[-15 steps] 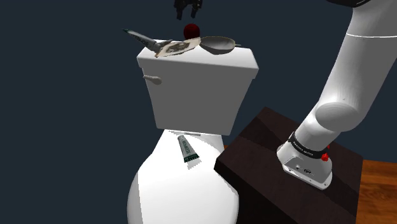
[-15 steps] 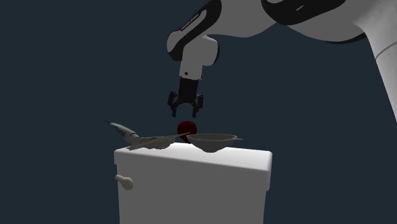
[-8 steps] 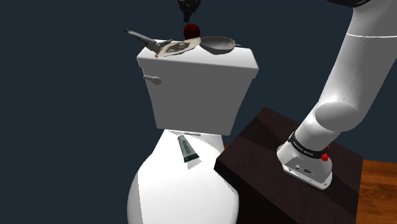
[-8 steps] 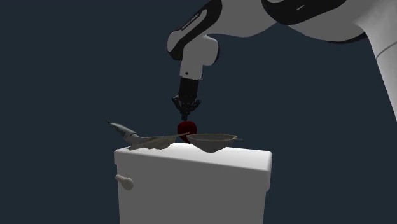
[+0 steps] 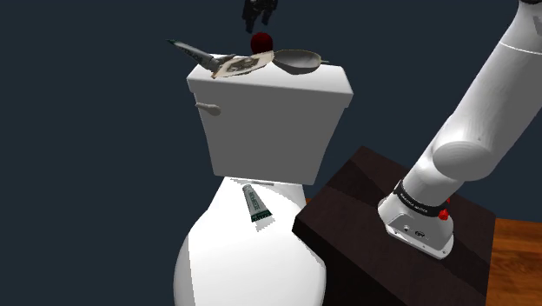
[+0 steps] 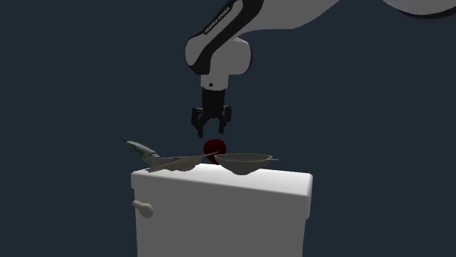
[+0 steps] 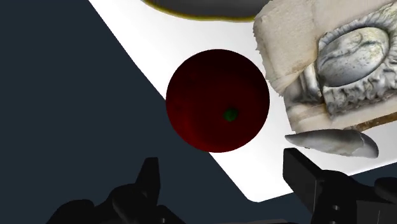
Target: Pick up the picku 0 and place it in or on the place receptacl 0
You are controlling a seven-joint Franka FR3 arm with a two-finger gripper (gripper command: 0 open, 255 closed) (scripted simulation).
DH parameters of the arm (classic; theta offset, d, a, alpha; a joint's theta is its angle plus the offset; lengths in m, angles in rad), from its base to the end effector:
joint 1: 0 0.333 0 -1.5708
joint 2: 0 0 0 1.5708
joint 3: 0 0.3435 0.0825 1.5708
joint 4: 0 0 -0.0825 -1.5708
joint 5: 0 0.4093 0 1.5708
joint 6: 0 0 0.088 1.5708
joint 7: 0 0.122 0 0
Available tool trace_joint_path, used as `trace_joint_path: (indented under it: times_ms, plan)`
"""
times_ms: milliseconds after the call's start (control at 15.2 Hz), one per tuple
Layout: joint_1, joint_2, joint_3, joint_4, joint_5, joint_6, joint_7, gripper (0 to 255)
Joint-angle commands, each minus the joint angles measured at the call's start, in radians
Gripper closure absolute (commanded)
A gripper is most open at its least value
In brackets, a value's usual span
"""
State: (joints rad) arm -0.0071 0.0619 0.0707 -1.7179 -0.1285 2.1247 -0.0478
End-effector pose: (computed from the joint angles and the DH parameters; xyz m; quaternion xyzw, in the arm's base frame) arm 0.6445 0.0325 0.5820 0.9804 0.0782 0.1718 0.0561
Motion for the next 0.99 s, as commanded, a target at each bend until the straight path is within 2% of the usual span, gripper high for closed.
trace_joint_path:
  times_ms: [0,462,924]
  plan:
    - [0.021,-0.087,0.013,-0.143,-0.118,0.131,0.033,0]
    - [0.012,-0.025,0.007,-0.159,-0.134,0.209,0.043,0]
    - [0.012,-0.025,0.007,-0.159,-0.134,0.209,0.043,0]
